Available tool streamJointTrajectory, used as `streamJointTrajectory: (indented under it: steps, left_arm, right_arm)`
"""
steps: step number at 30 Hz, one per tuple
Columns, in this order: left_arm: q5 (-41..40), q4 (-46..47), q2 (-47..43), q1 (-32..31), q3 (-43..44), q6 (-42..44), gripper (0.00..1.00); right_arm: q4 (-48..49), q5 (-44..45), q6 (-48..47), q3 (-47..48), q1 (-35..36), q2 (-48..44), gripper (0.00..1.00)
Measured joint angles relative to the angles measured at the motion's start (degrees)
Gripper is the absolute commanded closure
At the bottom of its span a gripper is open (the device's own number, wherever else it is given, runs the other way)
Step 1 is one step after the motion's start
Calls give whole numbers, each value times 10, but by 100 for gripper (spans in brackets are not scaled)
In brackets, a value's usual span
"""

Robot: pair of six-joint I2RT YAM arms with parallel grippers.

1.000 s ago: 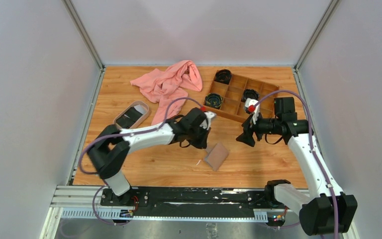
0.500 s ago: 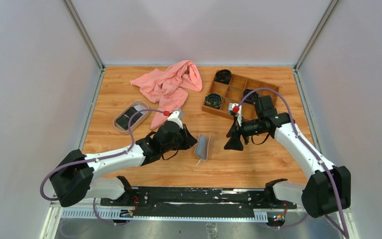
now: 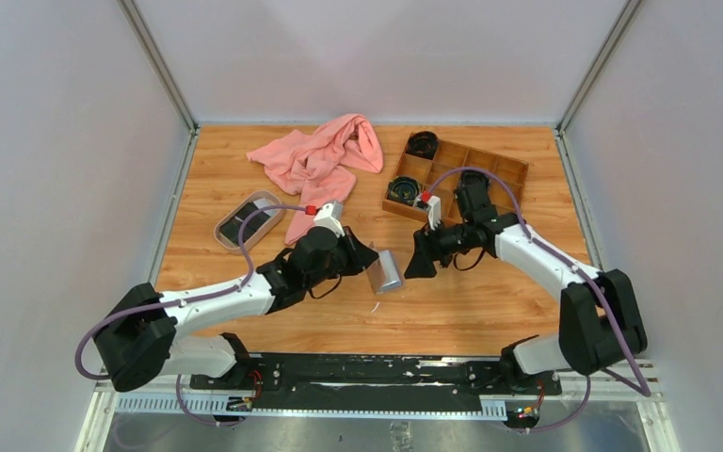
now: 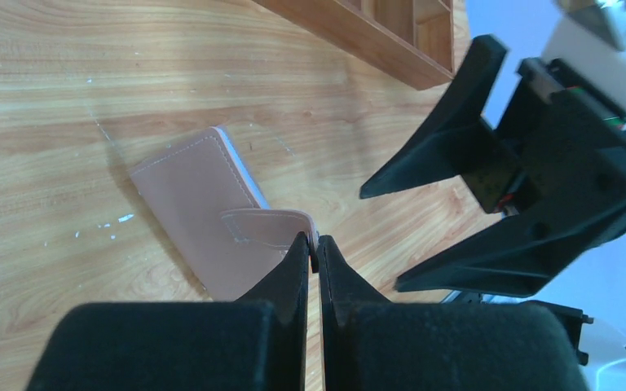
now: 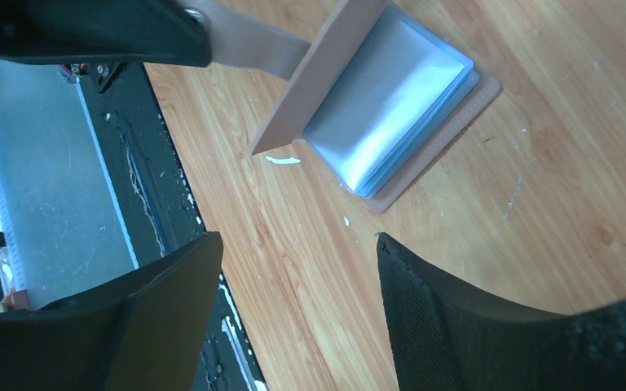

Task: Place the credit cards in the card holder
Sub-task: Open the card holder at the center of the board.

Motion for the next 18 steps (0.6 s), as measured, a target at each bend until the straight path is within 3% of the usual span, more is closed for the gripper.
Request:
streamJointTrajectory:
  steps: [7,18]
  left_arm:
    - [-18,20,-16,0,-43,-8,100]
    - [-43,-16,-141,28,-185,-77,100]
  right_arm:
    - [-3,22,11,22,14,74,29]
    - [-25,15,12,75,24,170,38]
